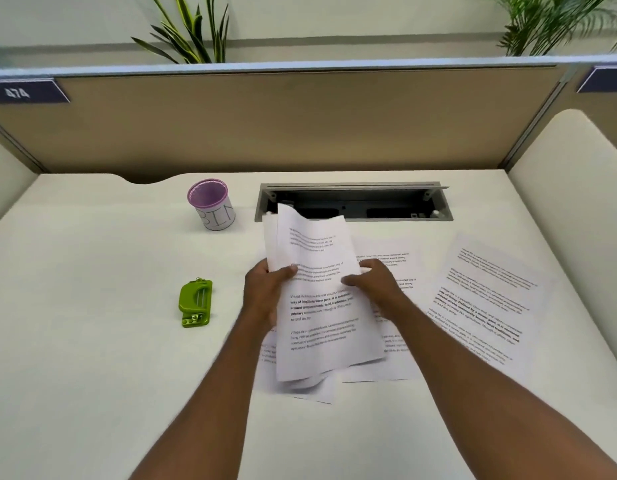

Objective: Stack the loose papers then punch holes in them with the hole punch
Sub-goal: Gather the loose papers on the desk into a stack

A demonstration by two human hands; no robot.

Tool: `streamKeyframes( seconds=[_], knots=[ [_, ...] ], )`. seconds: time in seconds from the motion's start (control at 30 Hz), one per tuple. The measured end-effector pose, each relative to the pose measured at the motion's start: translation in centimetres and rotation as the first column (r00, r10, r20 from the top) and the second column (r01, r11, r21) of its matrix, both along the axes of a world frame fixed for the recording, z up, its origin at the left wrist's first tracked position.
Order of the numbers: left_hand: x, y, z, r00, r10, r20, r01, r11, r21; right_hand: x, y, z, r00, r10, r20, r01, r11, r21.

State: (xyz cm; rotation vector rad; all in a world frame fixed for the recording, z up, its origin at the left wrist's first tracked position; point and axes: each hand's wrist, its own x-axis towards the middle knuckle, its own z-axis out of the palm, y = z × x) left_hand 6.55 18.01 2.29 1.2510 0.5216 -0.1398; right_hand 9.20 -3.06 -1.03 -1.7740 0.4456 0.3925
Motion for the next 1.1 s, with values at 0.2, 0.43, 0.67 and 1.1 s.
streamKeyframes(
  seconds=[0.2, 0.43, 0.67, 1.1],
  knots=[
    [0.8, 0.6, 4.8, 0.915, -0.337, 0.220, 0.363, 0.928, -0.089, -0.1, -4.3, 4.4, 0.968, 0.223, 0.118, -0.246, 0.936, 0.252],
    [1.7, -0.2, 11.2, 0.743, -0.547, 0.386, 0.600, 0.800, -0.021, -0.6, -6.4, 9.9, 0.917, 0.048, 0.395, -0.258, 0.827, 0.499],
    [3.1, 0.1, 14.1, 0.694, -0.514, 0.505, 0.573, 0.818, 0.046, -1.2, -7.6, 13.6, 0.864, 0.020, 0.503, -0.302, 0.819, 0.487],
    [-1.4, -3.1, 3.6, 0.941, 0.062, 0.332, -0.136, 0.969, 0.205, -5.2, -1.9, 4.5, 0.841, -0.076, 0.536, 0.108, 0.994, -0.029]
  ],
)
